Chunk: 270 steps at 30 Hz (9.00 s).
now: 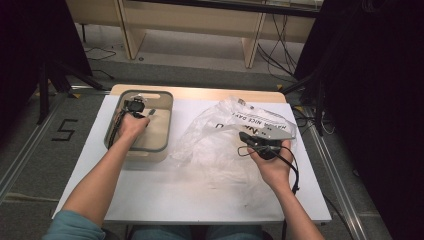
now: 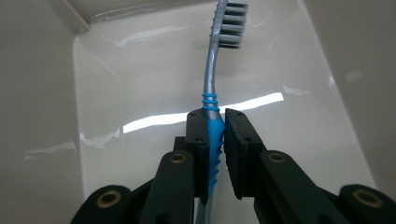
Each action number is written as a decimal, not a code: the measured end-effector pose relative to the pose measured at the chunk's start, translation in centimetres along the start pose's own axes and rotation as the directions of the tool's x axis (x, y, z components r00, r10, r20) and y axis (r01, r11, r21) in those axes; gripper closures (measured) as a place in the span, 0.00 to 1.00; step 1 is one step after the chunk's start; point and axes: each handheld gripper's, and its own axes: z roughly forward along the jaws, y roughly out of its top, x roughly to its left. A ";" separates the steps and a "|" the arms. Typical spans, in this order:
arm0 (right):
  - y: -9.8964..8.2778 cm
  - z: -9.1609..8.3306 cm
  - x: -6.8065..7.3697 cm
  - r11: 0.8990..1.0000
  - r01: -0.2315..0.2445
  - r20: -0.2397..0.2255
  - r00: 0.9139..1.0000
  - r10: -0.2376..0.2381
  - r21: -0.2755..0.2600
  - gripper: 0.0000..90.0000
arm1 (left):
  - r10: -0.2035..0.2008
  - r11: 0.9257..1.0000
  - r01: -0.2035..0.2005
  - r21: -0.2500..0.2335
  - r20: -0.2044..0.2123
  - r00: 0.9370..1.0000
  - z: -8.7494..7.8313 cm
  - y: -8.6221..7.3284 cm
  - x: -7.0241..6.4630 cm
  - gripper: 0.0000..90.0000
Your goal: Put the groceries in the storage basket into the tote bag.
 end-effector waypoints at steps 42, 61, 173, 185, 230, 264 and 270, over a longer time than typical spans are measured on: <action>0.0 0.1 0.1 1.000 0.001 0.001 1.000 -0.001 -0.007 1.00 | 0.008 0.987 0.002 -0.163 0.058 0.998 -3.7 0.3 -0.2 0.89; 0.0 0.0 0.1 1.000 -0.001 0.003 1.000 0.001 -0.006 1.00 | 0.026 0.976 -0.003 -0.217 0.101 0.995 -5.8 0.0 -0.7 0.89; 0.2 -0.2 0.2 1.000 -0.010 -0.001 1.000 0.010 -0.017 1.00 | 0.452 0.874 -0.321 -0.365 0.367 0.813 -14.5 -8.4 -15.6 0.89; 0.3 -0.3 0.1 1.000 -0.011 -0.003 1.000 0.011 -0.024 1.00 | 0.493 0.858 -0.383 -0.342 0.343 0.800 -13.4 -9.2 -17.6 0.89; 0.5 -0.3 0.6 1.000 -0.001 -0.020 1.000 0.001 -0.029 1.00 | 0.479 0.871 -0.417 -0.259 0.259 0.839 -8.5 -7.5 -22.2 0.89; 0.6 -0.3 0.7 1.000 0.003 -0.023 1.000 -0.004 -0.031 1.00 | 0.530 0.802 -0.409 -0.435 0.202 0.823 -5.1 -6.3 -24.4 0.88; 0.5 -0.4 0.7 1.000 0.003 -0.021 1.000 -0.003 -0.031 1.00 | 0.545 0.791 -0.422 -0.442 0.198 0.814 -4.6 -6.4 -24.6 0.80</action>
